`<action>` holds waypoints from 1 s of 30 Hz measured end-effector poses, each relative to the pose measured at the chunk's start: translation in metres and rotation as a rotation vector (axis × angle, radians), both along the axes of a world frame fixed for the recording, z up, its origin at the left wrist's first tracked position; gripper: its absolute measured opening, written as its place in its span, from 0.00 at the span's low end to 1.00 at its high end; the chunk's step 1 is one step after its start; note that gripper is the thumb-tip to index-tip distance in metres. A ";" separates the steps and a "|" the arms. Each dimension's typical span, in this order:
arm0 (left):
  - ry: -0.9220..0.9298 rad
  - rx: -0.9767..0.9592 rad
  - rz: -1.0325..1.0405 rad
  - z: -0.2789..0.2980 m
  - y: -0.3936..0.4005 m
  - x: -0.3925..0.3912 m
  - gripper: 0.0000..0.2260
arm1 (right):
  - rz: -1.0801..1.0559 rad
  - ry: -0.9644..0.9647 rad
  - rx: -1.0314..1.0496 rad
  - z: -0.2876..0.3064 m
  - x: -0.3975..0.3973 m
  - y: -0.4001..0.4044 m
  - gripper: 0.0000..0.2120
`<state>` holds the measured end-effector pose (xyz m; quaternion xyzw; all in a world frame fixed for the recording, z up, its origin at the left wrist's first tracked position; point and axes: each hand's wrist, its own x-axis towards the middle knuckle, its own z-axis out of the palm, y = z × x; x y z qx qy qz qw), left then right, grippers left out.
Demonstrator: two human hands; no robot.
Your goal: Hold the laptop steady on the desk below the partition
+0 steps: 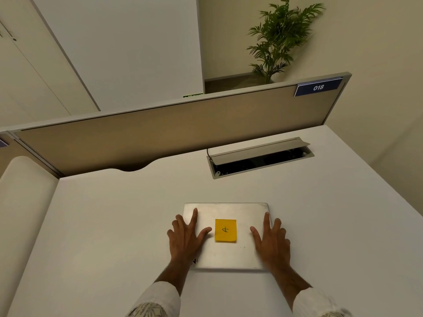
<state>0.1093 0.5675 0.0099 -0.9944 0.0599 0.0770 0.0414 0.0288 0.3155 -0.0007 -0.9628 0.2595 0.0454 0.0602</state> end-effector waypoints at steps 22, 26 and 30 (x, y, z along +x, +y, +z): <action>0.190 -0.362 0.301 0.005 -0.014 0.012 0.46 | -0.052 -0.022 0.121 -0.008 0.013 0.004 0.43; 0.207 -0.420 0.355 0.008 -0.012 0.015 0.47 | -0.083 -0.079 0.178 -0.011 0.013 0.004 0.43; 0.223 -0.462 0.383 0.009 -0.010 0.018 0.47 | -0.106 -0.125 0.229 -0.009 0.015 0.006 0.41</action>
